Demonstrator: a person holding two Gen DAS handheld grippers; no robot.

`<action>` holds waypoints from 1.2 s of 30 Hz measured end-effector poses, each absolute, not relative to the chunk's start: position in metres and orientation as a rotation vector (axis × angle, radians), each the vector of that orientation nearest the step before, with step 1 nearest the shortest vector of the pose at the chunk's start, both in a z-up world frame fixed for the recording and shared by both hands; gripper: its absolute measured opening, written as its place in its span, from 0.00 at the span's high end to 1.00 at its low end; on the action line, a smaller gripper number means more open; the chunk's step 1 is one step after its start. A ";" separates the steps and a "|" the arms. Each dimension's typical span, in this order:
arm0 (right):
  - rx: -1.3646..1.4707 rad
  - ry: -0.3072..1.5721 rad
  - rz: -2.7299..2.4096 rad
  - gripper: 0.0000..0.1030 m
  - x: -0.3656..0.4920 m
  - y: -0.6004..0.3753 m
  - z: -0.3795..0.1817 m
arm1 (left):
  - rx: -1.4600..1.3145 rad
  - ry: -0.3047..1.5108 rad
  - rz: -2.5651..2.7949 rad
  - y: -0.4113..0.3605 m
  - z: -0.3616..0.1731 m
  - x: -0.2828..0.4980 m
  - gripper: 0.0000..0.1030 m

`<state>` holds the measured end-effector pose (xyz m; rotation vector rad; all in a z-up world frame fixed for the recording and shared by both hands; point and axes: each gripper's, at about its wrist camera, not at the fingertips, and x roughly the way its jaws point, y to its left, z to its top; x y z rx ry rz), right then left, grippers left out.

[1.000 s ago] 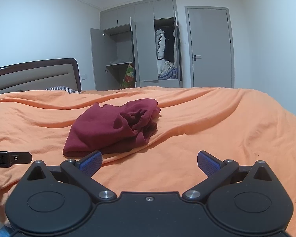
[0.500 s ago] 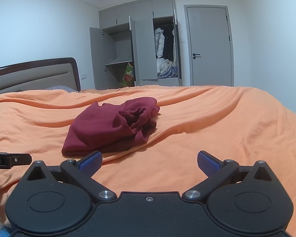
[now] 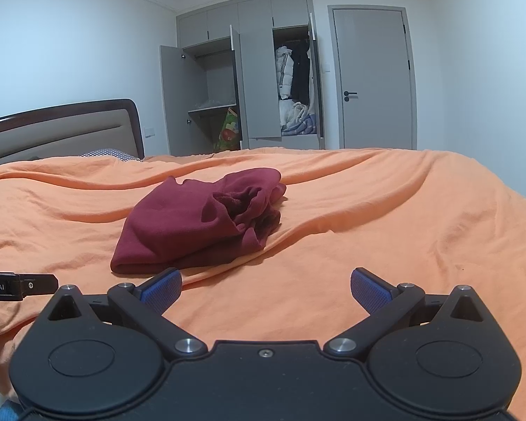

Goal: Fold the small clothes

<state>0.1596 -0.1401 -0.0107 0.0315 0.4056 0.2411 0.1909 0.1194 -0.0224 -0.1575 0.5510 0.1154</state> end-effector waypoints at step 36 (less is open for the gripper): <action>0.036 0.443 0.238 0.01 0.172 -0.138 -0.019 | -0.163 0.578 0.113 0.118 -0.027 0.203 0.00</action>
